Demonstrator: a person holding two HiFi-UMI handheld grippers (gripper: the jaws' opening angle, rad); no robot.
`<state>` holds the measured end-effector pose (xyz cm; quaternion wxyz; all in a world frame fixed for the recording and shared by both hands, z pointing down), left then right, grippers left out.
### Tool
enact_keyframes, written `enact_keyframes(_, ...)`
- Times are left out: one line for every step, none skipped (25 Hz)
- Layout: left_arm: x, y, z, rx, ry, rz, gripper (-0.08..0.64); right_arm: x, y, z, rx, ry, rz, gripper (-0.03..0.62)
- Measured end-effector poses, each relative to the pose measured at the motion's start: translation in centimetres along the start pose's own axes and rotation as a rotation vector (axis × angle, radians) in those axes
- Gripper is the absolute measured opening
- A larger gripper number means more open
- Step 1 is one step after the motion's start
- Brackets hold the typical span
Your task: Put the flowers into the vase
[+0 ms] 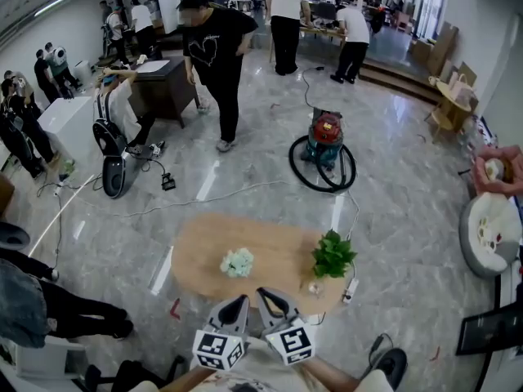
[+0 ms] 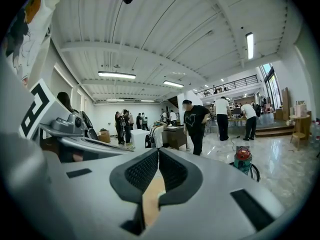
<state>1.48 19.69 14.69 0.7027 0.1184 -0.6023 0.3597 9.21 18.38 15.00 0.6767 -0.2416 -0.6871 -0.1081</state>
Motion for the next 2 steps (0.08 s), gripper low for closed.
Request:
enact_keyframes(-0.1, 0.04, 0.08, -0.001, 0.002, 0.0, 0.008, -0.24, -0.17, 0.02, 0.001, -0.001, 0.0, 0.012)
enact_keyframes(-0.19, 0.07, 0.17, -0.002, 0.005, 0.0, 0.008, -0.48, -0.35, 0.04, 0.002, -0.001, 0.0, 0.012)
Point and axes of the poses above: the fingertips, and each gripper's own axes: y backward along the fingers, z to its left, x out of its underside, the point moved 4 cm from there along y, backward along the fingers, and after that the axes turned 7 degrees about x, right-handed, at the moved point
